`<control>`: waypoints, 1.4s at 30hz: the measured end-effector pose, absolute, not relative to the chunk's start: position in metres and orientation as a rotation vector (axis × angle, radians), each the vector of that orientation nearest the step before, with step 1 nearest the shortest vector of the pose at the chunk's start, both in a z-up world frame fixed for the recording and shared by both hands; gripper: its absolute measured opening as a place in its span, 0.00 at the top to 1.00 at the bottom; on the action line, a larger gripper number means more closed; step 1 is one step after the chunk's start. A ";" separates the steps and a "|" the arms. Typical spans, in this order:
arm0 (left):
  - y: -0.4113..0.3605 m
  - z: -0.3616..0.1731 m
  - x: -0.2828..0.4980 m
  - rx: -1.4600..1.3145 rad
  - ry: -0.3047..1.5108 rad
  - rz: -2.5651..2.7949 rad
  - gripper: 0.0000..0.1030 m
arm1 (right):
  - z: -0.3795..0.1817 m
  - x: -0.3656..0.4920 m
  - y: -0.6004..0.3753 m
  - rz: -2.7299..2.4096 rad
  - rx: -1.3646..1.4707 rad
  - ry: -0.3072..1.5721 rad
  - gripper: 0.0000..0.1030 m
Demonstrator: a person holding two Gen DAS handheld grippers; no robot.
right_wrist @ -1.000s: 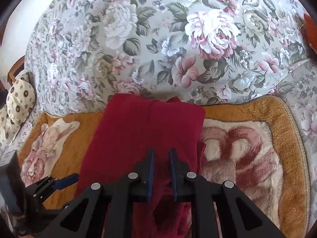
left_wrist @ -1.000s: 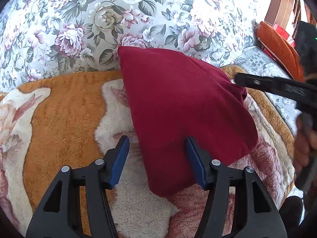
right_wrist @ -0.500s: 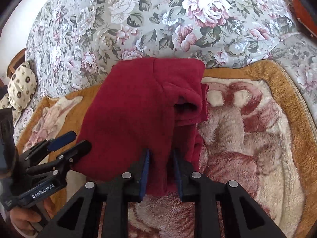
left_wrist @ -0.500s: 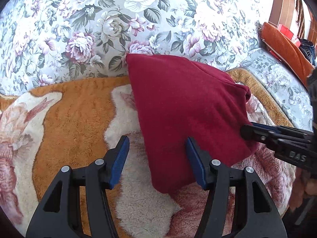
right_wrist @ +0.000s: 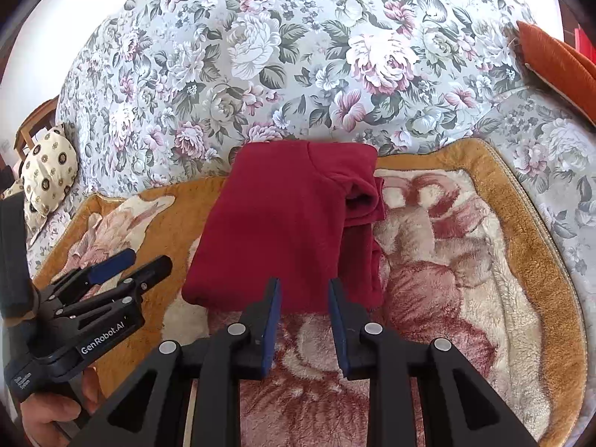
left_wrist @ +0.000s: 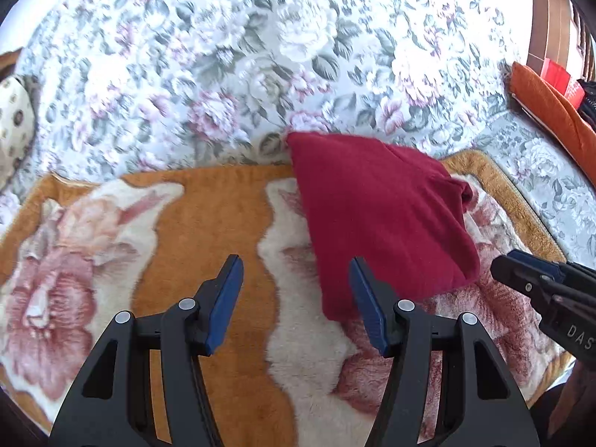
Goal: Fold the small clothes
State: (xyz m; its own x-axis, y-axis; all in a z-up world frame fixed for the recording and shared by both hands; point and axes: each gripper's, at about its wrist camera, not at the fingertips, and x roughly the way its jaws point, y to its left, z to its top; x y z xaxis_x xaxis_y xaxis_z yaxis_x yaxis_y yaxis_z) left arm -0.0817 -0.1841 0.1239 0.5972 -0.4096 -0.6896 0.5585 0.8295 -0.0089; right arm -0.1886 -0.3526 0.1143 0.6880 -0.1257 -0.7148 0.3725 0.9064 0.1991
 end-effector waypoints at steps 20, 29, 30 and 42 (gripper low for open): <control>-0.164 0.153 -0.105 0.152 0.644 -0.545 0.27 | 0.139 -0.210 -0.333 -0.348 0.324 0.700 0.65; -0.157 0.156 -0.102 0.137 0.627 -0.517 0.27 | 0.148 -0.212 -0.327 -0.357 0.289 0.674 0.64; -0.157 0.156 -0.102 0.138 0.627 -0.515 0.27 | 0.148 -0.213 -0.328 -0.357 0.295 0.670 0.64; -0.160 0.153 -0.103 0.181 0.631 -0.485 0.27 | 0.145 -0.213 -0.327 -0.353 0.313 0.679 0.63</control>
State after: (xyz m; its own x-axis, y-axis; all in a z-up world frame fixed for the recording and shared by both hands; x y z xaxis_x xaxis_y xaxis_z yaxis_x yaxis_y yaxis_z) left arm -0.1032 -0.1601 0.1526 0.7002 -0.3792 -0.6049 0.4871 0.8732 0.0164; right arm -0.2130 -0.3266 0.1447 0.7233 -0.2140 -0.6566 0.4145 0.8950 0.1649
